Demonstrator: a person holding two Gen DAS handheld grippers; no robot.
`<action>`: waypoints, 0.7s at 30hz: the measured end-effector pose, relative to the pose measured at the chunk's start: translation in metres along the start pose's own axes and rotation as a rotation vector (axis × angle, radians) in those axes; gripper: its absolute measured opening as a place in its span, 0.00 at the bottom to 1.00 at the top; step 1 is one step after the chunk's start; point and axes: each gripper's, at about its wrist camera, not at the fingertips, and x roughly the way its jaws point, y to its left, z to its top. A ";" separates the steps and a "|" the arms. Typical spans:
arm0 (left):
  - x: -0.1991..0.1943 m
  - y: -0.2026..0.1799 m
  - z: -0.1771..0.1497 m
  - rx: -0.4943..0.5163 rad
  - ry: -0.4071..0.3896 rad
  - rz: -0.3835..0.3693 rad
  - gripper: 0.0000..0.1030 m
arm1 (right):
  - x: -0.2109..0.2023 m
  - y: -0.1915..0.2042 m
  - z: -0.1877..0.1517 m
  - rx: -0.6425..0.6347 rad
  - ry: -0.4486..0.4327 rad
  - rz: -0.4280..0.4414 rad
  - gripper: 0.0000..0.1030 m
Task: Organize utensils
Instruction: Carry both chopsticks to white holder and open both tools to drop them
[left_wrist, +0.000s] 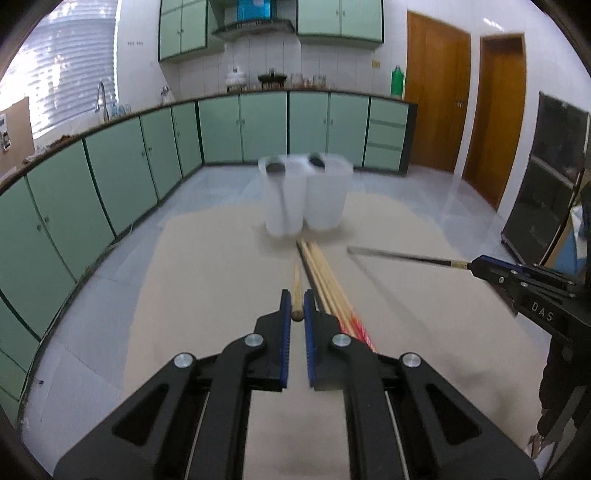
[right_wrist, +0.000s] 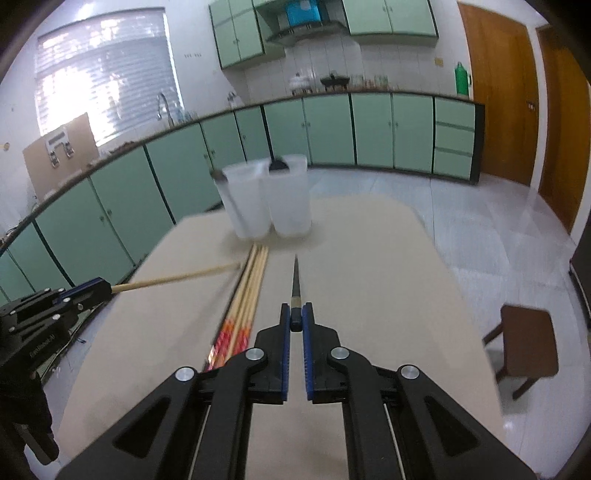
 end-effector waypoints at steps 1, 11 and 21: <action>-0.004 0.001 0.008 0.002 -0.022 0.001 0.06 | -0.003 0.000 0.007 -0.001 -0.014 0.008 0.06; -0.005 0.004 0.058 0.006 -0.105 -0.031 0.06 | -0.008 0.003 0.075 -0.033 -0.060 0.079 0.06; -0.002 0.004 0.089 0.009 -0.137 -0.085 0.06 | 0.002 0.012 0.130 -0.096 -0.078 0.105 0.06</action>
